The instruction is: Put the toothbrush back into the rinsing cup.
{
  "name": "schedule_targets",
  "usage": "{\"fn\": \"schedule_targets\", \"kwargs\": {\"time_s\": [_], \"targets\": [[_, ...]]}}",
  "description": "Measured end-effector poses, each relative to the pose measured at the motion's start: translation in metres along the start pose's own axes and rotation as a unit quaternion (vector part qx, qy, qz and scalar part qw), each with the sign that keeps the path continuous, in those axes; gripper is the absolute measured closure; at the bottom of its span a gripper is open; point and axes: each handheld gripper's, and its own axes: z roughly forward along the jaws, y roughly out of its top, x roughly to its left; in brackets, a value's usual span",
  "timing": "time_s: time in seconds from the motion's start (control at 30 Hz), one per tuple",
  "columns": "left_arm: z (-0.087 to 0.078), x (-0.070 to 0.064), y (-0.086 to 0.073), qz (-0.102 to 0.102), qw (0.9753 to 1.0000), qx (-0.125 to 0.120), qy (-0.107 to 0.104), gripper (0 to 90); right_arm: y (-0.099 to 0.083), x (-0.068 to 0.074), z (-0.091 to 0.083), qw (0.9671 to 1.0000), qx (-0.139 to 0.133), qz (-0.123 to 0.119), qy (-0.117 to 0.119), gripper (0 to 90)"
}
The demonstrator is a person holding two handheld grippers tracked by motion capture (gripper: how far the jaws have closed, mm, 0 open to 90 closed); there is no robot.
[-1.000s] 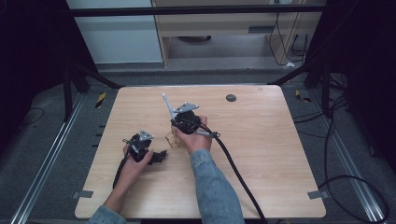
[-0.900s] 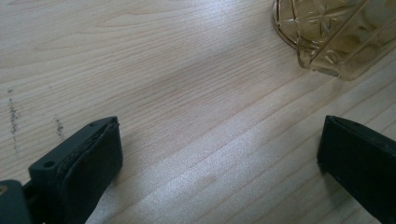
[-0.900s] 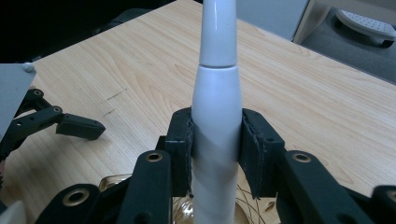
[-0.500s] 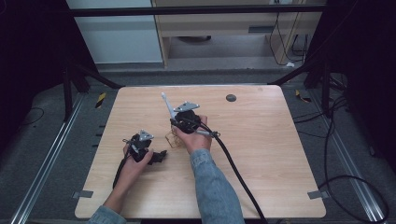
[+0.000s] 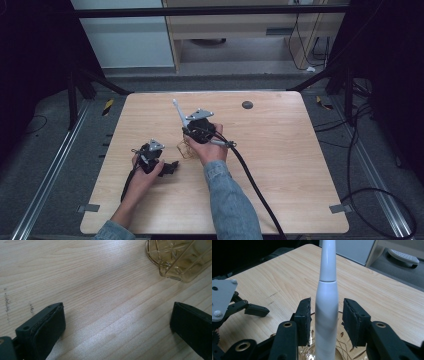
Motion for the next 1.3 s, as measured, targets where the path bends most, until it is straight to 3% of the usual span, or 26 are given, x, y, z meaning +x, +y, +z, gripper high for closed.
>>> {"fn": "schedule_targets", "kwargs": {"time_s": [0.33, 1.0, 1.3], "targets": [[0.0, 0.0, 0.0, -0.001, 1.0, -0.001, 0.0, 0.0, 0.002, 0.0, -0.004, 1.0, -0.004, 0.0, 0.001, 56.1], [0.0, 0.0, 0.0, 0.001, 1.0, -0.001, -0.001, 0.0, 0.002, 0.004, -0.015, 0.9993, -0.009, 0.028, -0.022, 31.0], [0.0, 0.001, 0.0, 0.002, 1.0, 0.0, -0.001, 0.0, 0.003, 0.0, -0.019, 0.9989, 0.006, 0.044, -0.012, 15.3]]}}
